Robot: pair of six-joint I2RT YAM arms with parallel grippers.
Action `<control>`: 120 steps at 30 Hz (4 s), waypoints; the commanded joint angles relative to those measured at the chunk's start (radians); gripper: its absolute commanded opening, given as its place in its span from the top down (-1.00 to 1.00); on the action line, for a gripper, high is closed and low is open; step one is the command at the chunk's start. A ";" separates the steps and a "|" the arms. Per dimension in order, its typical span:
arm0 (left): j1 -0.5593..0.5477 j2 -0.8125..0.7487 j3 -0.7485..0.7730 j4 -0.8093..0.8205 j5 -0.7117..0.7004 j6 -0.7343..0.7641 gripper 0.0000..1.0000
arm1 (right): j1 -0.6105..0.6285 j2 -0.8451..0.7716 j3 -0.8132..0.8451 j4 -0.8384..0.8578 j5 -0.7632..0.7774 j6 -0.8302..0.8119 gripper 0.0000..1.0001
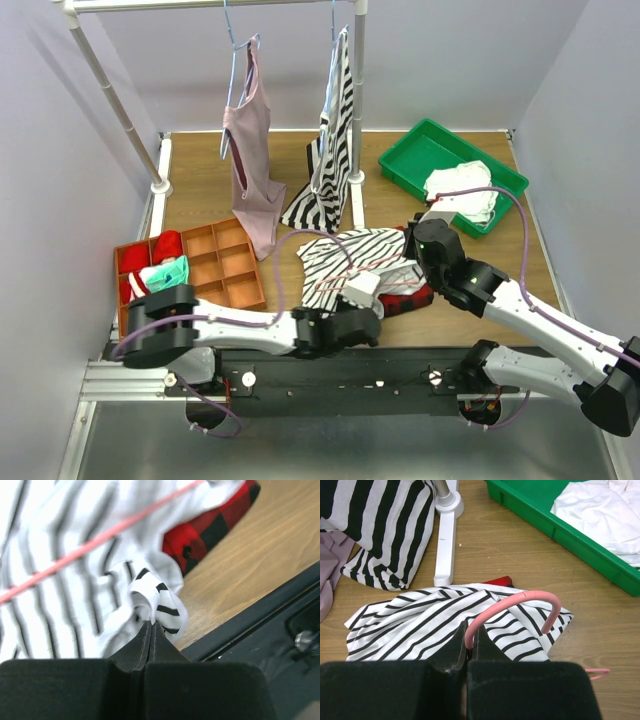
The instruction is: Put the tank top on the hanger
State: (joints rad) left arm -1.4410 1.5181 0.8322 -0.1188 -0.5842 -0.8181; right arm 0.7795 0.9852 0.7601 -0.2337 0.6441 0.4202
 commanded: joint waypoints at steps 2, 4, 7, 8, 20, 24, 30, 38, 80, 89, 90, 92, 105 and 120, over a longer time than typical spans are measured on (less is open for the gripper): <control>0.097 -0.200 -0.249 0.286 0.102 -0.136 1.00 | 0.006 -0.014 0.022 -0.029 0.060 0.032 0.99; 0.131 -0.231 -0.295 0.338 0.148 -0.171 1.00 | 0.007 -0.013 0.028 -0.032 0.058 0.034 0.99; 0.200 -0.294 -0.384 0.416 0.207 -0.213 1.00 | 0.006 -0.010 0.033 -0.035 0.055 0.034 0.99; 0.221 -0.324 -0.428 0.436 0.227 -0.222 1.00 | 0.007 -0.010 0.033 -0.036 0.057 0.035 0.99; 0.450 -0.573 -0.476 0.364 0.277 -0.236 1.00 | 0.007 -0.005 0.042 -0.036 0.051 0.029 0.99; 0.534 -0.630 -0.476 0.326 0.332 -0.237 1.00 | 0.007 0.001 0.048 -0.039 0.061 0.026 0.99; 0.616 -0.714 -0.484 0.251 0.356 -0.236 1.00 | 0.007 0.004 0.048 -0.039 0.086 0.035 0.99; 0.700 -0.763 -0.505 0.223 0.425 -0.236 1.00 | 0.007 0.015 0.062 -0.049 0.103 0.031 0.99; 0.726 -0.477 0.324 -0.260 0.652 0.327 0.38 | 0.090 0.273 0.643 -0.174 0.072 -0.265 0.99; 0.734 -0.495 0.632 -0.338 0.681 0.448 -0.54 | 0.090 0.397 1.085 -0.260 -0.001 -0.520 0.99; 0.734 -0.499 0.656 -0.328 0.687 0.459 -0.54 | 0.089 0.433 1.155 -0.303 -0.023 -0.537 0.99; 0.734 -0.521 0.703 -0.308 0.690 0.479 -0.57 | 0.090 0.480 1.371 -0.341 -0.070 -0.583 0.99; 0.734 -0.555 0.831 -0.332 0.777 0.611 -0.55 | 0.090 0.411 1.451 -0.277 -0.316 -0.569 0.99; 0.728 -0.544 0.533 -0.478 0.916 0.701 -0.38 | 0.090 0.339 0.957 -0.332 -0.316 -0.462 0.99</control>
State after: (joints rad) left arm -0.7128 0.9543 1.4425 -0.5800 0.2592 -0.1387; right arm 0.8650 1.3453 1.7592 -0.5922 0.3458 -0.0784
